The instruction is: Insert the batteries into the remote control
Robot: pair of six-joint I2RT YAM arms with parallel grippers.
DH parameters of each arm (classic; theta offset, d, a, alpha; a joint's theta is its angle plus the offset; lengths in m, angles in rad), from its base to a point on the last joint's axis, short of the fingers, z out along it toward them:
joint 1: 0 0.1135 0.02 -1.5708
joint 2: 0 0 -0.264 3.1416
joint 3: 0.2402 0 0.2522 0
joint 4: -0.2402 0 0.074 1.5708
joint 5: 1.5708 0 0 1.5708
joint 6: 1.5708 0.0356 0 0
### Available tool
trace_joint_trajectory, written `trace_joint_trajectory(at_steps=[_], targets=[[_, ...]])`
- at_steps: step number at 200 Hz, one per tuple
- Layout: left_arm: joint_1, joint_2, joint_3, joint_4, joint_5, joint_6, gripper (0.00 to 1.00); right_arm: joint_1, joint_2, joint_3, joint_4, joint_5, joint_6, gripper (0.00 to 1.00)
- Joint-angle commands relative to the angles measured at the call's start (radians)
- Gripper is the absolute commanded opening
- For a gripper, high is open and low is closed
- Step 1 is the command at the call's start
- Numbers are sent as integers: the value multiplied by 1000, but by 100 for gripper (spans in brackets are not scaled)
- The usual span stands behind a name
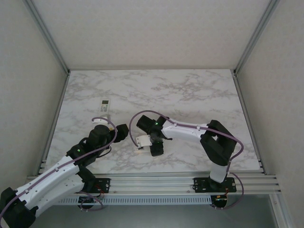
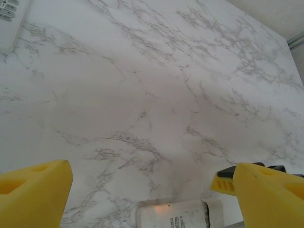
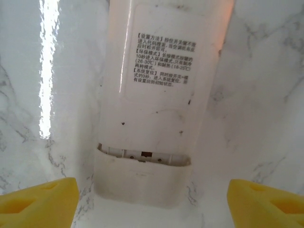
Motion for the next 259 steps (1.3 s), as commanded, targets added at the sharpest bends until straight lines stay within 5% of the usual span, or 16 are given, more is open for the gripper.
trace_joint_trajectory(at_steps=[1, 32, 67, 95, 156, 259], targets=[[12, 2, -9, 15, -1, -13, 88, 13, -86, -27, 23, -37, 53, 82], [11, 2, -6, 10, 20, -33, 88, -16, -243, -98, 148, -118, 275, 81], [13, 35, -22, -33, 119, -86, 86, -135, -421, -315, 471, -170, 1083, 77], [9, 101, -48, -49, 258, -122, 81, -167, -415, -401, 438, -166, 1599, 71], [-5, 142, -118, 5, 333, -167, 75, -138, -274, -401, 444, -189, 1627, 51], [-10, 176, -167, 53, 330, -179, 75, -128, -128, -341, 377, -97, 1615, 33]])
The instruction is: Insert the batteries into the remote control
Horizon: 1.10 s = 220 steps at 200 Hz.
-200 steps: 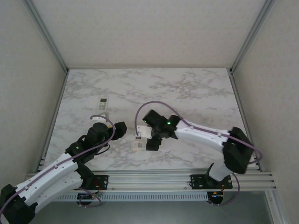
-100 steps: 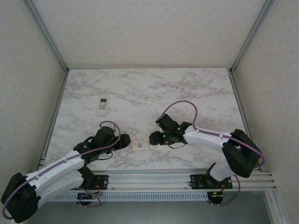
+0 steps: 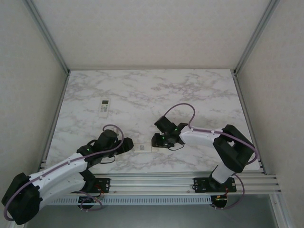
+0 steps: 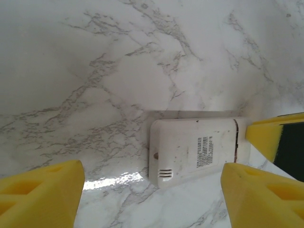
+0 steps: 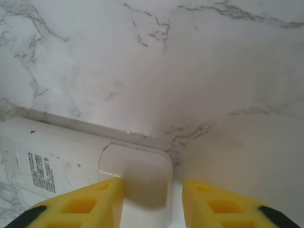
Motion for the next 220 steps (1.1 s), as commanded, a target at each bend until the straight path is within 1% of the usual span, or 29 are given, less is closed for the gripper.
trace_joint_trajectory(at_steps=[1, 17, 34, 51, 64, 84, 99, 112, 130, 143, 160, 171, 180, 192, 203, 220], targets=[[-7, 9, -31, 26, 16, -16, 75, 15, 45, 35, -74, 73, 5, 33], [-9, 14, -52, 55, 36, -32, 74, 35, 73, 53, -130, 106, 9, 32], [-18, 20, -75, 105, 63, -53, 69, 66, 99, 57, -139, 108, 28, 31], [-26, 38, -96, 170, 89, -76, 64, 94, 129, 63, -115, 64, 51, 29], [-33, 66, -109, 228, 111, -93, 59, 108, 147, 68, -100, 43, 78, 29], [-43, 116, -125, 330, 142, -126, 53, 111, 161, 65, -79, 20, 117, 29], [-63, 145, -129, 391, 145, -149, 49, 111, 160, 61, -64, -6, 147, 29], [-74, 167, -135, 443, 145, -163, 46, 111, 146, 52, -33, -47, 190, 29], [-80, 203, -137, 499, 142, -172, 41, 132, 101, 22, 48, -95, 305, 29], [-79, 226, -127, 509, 128, -168, 39, 175, 57, 27, 63, -59, 366, 30], [-79, 240, -110, 508, 92, -154, 39, 222, 11, 56, 56, -15, 389, 31], [-79, 241, -102, 503, 68, -151, 38, 232, -20, 57, 42, 21, 406, 31], [-77, 237, -92, 482, 44, -144, 39, 234, -50, 45, 6, 76, 409, 33], [-78, 219, -62, 402, -24, -127, 43, 230, -93, 38, -94, 176, 401, 36], [-76, 183, -31, 302, -102, -104, 47, 229, -141, 33, -162, 261, 361, 40], [-74, 101, 10, 161, -222, -65, 58, 228, -221, 22, -207, 388, 212, 47]])
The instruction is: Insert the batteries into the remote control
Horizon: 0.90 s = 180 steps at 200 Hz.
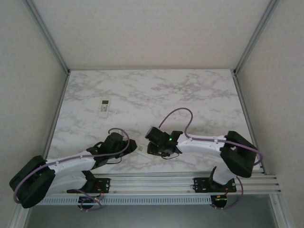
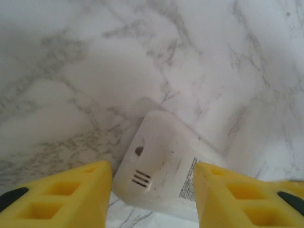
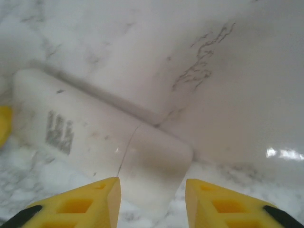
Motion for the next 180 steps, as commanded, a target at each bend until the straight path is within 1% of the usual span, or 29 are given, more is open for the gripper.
trace_joint_trajectory(at_steps=[1, 10, 21, 30, 36, 46, 64, 69, 71, 88, 113, 153, 174, 180], targets=[[-1, -103, 79, -182, -195, 61, 58, 1, -124, -10, -76, 189, -145, 47], [10, -148, 93, -229, -230, 79, 62, 1, -159, -25, -40, 209, -309, 55], [32, -196, 101, -264, -242, 92, 67, 1, -178, -29, -12, 191, -527, 69], [48, -230, 105, -283, -242, 94, 70, 2, -175, -19, -16, 150, -665, 77], [56, -251, 106, -292, -240, 93, 72, 2, -164, -10, -25, 119, -754, 80], [66, -282, 108, -302, -236, 89, 75, 2, -133, 12, -46, 62, -841, 84], [78, -333, 107, -313, -219, 74, 80, 3, -60, 48, -70, 18, -910, 92], [81, -346, 108, -313, -213, 71, 82, 4, -33, 56, -72, 20, -921, 98], [83, -350, 108, -313, -211, 69, 82, 5, -24, 58, -72, 20, -925, 99], [89, -383, 109, -325, -195, 61, 87, 10, 46, 84, -67, 37, -960, 99], [97, -391, 117, -353, -182, 67, 91, 14, 142, 130, -59, 37, -997, 98], [105, -386, 126, -363, -156, 65, 93, 37, 256, 178, -58, 15, -1015, 88], [109, -388, 129, -357, -148, 62, 93, 50, 294, 189, -68, 30, -1015, 80], [111, -386, 130, -356, -146, 62, 93, 51, 301, 191, -71, 27, -1015, 76]])
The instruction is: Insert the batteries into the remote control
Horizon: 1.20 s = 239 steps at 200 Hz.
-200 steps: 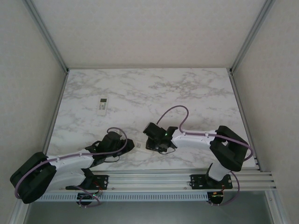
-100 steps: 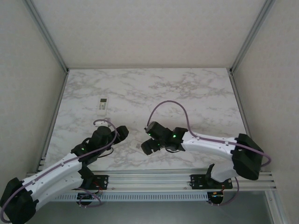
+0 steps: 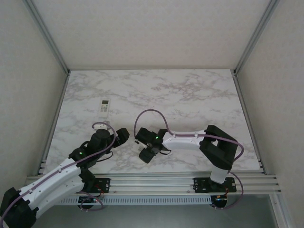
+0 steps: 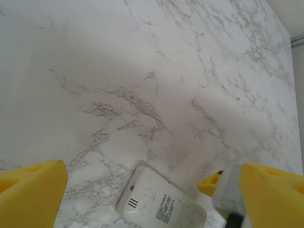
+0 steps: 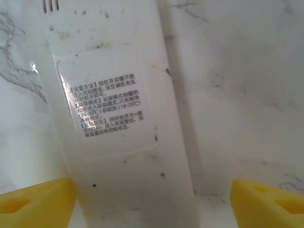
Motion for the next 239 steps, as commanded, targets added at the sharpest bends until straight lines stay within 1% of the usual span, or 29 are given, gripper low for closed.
trace_joint_trajectory(at_steps=[1, 21, 38, 50, 60, 72, 81, 90, 103, 118, 138, 154, 166, 179, 189, 204, 225, 239], targets=[[16, -4, 36, -19, 18, -2, 93, 20, 42, 23, -26, 7, -21, 76], [28, 0, 42, -18, 31, 3, 93, 21, 53, 21, -19, -19, -10, 60], [40, 4, 53, -19, 46, 9, 94, 22, 48, 26, -29, 2, 2, 52], [51, 8, 61, -17, 67, 11, 94, 21, 21, 34, -41, 22, 18, 48], [59, 9, 69, -17, 88, 12, 94, 13, -26, 35, -32, 11, 41, 47], [70, 13, 83, -18, 116, 10, 94, -21, -103, 19, 29, -70, 110, 45], [79, 17, 94, -18, 142, 8, 93, -59, -169, -16, 108, -156, 181, 44], [85, 25, 108, -15, 173, 6, 92, -91, -232, -46, 187, -214, 263, 44], [92, 36, 126, 8, 228, -7, 89, -121, -292, -77, 286, -264, 359, 43], [99, 56, 136, 68, 308, -35, 85, -130, -318, -94, 377, -299, 441, 43], [100, 85, 160, 131, 374, -66, 78, -130, -301, -66, 402, -336, 483, 44], [101, 99, 173, 163, 404, -77, 71, -130, -290, -50, 405, -354, 493, 44], [102, 107, 180, 167, 408, -82, 65, -129, -287, -52, 423, -370, 501, 43], [103, 115, 182, 157, 405, -83, 54, -130, -287, -57, 440, -384, 511, 43], [103, 119, 179, 151, 404, -84, 43, -128, -286, -59, 444, -390, 516, 43], [103, 120, 170, 149, 393, -86, 29, -126, -282, -62, 448, -398, 523, 43], [104, 126, 165, 142, 386, -76, 16, -120, -270, -65, 463, -415, 538, 44], [104, 141, 171, 127, 386, -62, 11, -117, -259, -56, 461, -420, 544, 46]])
